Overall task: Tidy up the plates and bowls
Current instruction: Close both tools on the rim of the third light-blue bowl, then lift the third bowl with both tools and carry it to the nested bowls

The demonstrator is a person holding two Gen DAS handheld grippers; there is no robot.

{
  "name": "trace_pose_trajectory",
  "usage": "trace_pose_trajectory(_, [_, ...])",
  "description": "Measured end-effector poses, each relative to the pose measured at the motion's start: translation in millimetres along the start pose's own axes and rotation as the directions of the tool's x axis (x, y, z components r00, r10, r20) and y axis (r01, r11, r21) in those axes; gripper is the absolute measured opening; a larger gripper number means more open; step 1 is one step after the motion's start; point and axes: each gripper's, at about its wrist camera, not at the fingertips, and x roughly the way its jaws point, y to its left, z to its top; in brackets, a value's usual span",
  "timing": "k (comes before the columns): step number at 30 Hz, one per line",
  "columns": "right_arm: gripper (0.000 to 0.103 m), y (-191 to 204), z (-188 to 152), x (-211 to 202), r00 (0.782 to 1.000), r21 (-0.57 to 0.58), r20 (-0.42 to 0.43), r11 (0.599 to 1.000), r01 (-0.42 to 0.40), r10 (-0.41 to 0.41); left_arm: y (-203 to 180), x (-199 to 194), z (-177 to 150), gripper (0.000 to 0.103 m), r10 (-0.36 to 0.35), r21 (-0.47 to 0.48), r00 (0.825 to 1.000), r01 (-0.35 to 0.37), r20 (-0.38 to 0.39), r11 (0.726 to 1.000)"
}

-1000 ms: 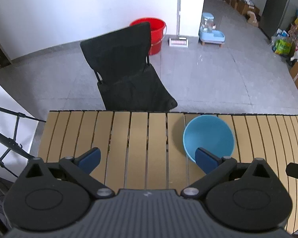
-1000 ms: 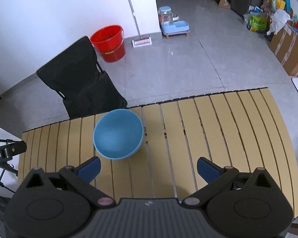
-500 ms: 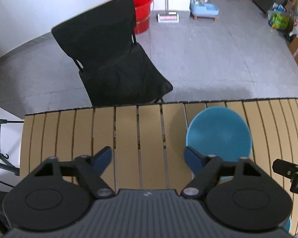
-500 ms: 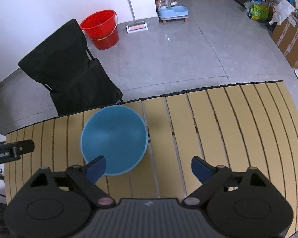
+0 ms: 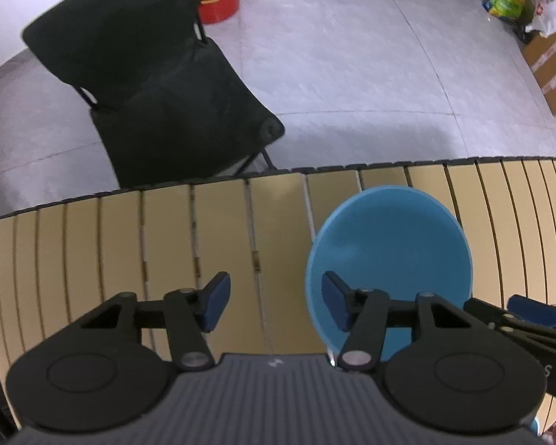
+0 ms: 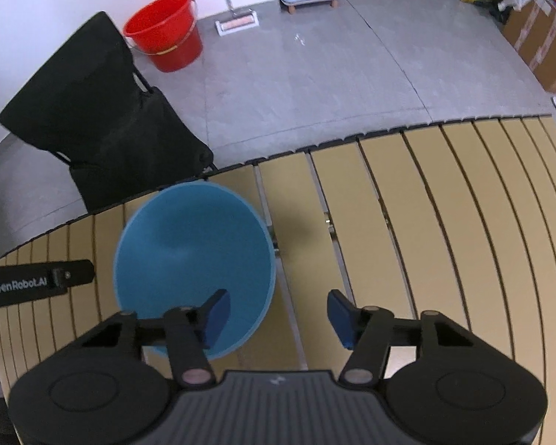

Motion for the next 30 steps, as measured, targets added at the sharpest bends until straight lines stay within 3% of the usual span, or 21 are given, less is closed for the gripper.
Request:
trace_pose_trajectory(3, [0.055, 1, 2, 12, 1.000, 0.005, -0.023, 1.000, -0.011, 0.011, -4, 12, 4, 0.042, -0.007, 0.008, 0.999, 0.008, -0.032, 1.000])
trace_pose_trajectory(5, [0.046, 2, 3, 18, 0.999, 0.006, -0.036, 1.000, -0.015, 0.015, -5, 19, 8, 0.039, -0.019, 0.003, 0.999, 0.019, -0.050, 1.000])
trace_pose_trajectory(9, [0.040, 3, 6, 30, 0.998, 0.017, -0.060, 1.000, -0.020, 0.021, -6, 27, 12, 0.029, -0.033, 0.002, 0.997, 0.033, -0.064, 0.999])
trace_pose_trajectory(14, [0.017, 2, 6, 39, 0.997, 0.045, -0.071, 0.998, -0.041, 0.044, -8, 35, 13, 0.016, -0.046, 0.020, 0.996, 0.047, -0.074, 0.999])
trace_pose_trajectory(20, [0.007, 3, 6, 41, 0.996, 0.035, -0.072, 0.998, -0.044, 0.046, -14, 38, 11, 0.010, -0.050, 0.039, 0.996, 0.053, -0.075, 0.998])
trace_pose_trajectory(30, [0.007, 6, -1, 32, 0.998, -0.007, -0.034, 0.999, -0.044, 0.044, -22, 29, 4, 0.010, -0.015, 0.081, 0.999, 0.019, -0.044, 0.997])
